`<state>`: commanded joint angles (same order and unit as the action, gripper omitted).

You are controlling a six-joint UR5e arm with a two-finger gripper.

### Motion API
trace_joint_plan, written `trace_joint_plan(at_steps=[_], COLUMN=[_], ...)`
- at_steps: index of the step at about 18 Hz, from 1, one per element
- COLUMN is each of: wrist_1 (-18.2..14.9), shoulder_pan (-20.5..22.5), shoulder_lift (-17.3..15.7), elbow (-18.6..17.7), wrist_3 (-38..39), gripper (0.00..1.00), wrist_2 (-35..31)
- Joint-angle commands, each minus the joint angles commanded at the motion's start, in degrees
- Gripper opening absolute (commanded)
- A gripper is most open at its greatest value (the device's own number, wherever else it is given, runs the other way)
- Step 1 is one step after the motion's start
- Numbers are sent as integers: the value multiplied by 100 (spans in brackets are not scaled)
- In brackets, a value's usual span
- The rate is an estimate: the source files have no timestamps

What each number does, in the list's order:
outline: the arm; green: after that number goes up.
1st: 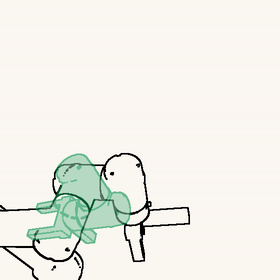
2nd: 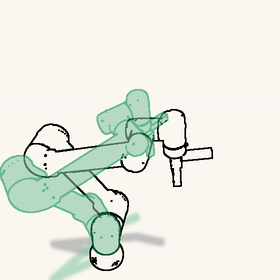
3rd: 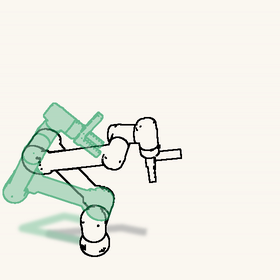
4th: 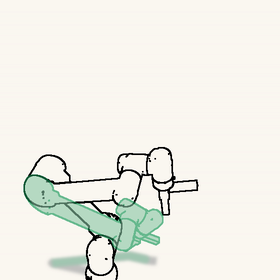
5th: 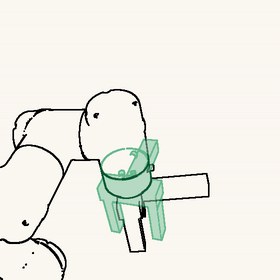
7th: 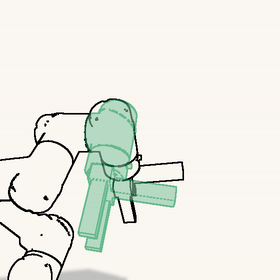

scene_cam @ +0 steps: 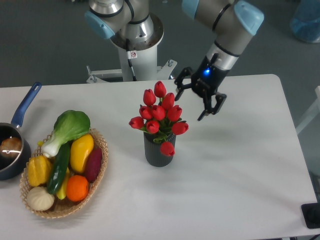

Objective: Pick up the flowers from the vase
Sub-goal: 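Move the gripper toward the tops of the red tulips in the vase, then close the gripper around the tulip stems above the vase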

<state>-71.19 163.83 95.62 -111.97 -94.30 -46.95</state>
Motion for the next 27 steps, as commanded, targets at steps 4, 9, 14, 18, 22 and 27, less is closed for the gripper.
trace_joint_plan(at_steps=[4,9,14,18,22,27], wrist_1=[9,9,9,9,17,18], shoulder_pan=[-9,-61,-88,-132,-141,-141], shoulder_lift=[0,-149,-254,-343,-334,-316], elbow=[-80,-238,-255,-291,-291,-299], wrist_3=[-27,-27,17,35,26,44], gripper=[100,100,100,100,100,87], wrist_2=[230,493,739,889,951,1074])
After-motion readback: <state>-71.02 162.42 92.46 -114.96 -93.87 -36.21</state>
